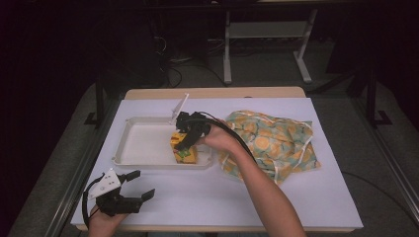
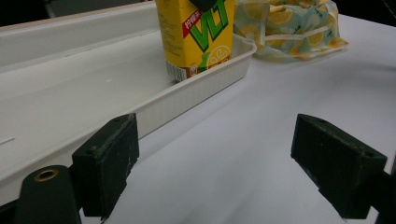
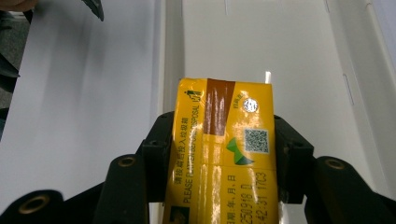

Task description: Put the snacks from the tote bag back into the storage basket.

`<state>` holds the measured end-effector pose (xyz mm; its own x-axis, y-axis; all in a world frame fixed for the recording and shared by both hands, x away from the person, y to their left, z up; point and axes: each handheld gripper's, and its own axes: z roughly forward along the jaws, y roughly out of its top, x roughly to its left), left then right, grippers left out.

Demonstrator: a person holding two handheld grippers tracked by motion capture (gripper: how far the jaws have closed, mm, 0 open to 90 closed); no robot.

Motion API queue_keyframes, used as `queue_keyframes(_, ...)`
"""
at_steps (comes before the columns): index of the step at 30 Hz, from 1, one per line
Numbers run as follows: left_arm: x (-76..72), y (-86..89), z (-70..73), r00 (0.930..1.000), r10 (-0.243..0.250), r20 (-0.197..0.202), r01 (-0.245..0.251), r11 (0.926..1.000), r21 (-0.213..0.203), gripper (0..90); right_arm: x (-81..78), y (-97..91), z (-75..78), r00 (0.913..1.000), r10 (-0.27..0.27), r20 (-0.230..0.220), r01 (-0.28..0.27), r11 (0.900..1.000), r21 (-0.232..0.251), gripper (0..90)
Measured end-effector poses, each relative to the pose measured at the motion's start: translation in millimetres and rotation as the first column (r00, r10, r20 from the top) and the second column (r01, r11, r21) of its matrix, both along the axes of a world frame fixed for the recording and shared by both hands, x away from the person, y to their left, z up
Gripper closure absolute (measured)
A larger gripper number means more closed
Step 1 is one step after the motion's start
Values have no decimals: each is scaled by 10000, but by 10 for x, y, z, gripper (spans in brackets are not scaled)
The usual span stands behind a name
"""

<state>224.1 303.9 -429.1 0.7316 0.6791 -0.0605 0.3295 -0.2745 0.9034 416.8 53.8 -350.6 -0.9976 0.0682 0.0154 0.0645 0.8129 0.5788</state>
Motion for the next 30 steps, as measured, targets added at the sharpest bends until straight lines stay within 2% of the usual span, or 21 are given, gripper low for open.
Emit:
queue_keyframes(8,-2,0,0,10000,15,-14,-15,10000,-33,149,-5,38,-80,9997,227,-16,-227,9996,-189,493)
queue_keyframes(19,-7,-9,0,10000,19,-60,-19,10000,-38,149,1,0,-97,9995,252,-198,-252,9997,-20,486)
queue_keyframes(26,-8,-9,-1,10000,25,-61,-25,10000,-38,149,-16,-8,-94,9983,324,-490,-320,9994,97,481)
queue_keyframes(30,-6,-14,-2,10000,20,-64,-20,10000,-15,149,-33,-5,-89,9983,377,-437,-376,9993,41,481)
